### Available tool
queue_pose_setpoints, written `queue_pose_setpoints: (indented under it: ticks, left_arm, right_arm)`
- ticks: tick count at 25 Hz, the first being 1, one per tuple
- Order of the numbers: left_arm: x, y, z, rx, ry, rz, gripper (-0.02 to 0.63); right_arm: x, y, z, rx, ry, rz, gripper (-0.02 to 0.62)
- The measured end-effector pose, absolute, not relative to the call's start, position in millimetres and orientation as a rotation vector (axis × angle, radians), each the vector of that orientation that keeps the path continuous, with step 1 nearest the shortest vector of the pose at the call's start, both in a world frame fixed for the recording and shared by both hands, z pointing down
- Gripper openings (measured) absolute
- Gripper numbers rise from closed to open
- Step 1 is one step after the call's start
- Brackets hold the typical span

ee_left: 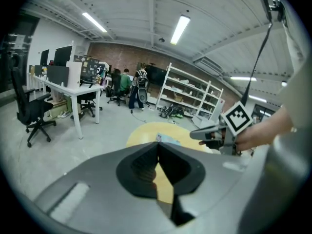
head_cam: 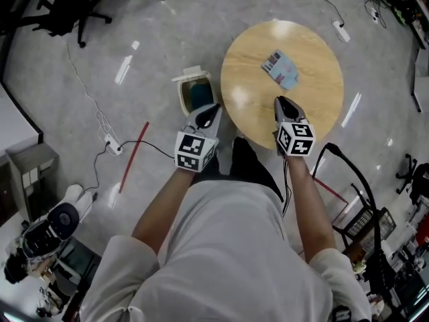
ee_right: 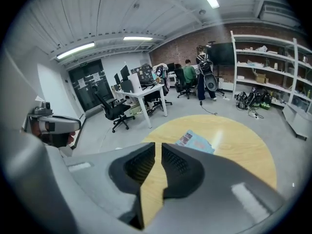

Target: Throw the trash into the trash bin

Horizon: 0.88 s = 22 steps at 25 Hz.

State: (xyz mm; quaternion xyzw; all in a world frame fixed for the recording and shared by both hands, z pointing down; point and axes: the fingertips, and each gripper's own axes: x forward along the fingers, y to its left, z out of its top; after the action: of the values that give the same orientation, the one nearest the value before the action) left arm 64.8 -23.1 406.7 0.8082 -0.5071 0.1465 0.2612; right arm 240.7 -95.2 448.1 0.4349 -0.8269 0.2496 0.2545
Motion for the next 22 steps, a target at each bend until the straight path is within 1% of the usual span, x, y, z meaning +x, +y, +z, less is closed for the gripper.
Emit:
queue_pose_setpoints:
  ticks: [10,19,22]
  left_arm:
    - [101,-49,427,2.156,-1.368,0.448,0.006]
    - [117,-69,458,2.073,-1.41,0.459,0.006]
    - [119,-75,467,2.049,-1.422,0.462,0.006]
  right_arm:
    - [290,-134,487,1.179,-2.178,0.749,0.061]
    - [328,-165,548,1.157,-2.059,0.839,0.095]
    - [335,-176,566,1.147,-2.026,0.875,0.116]
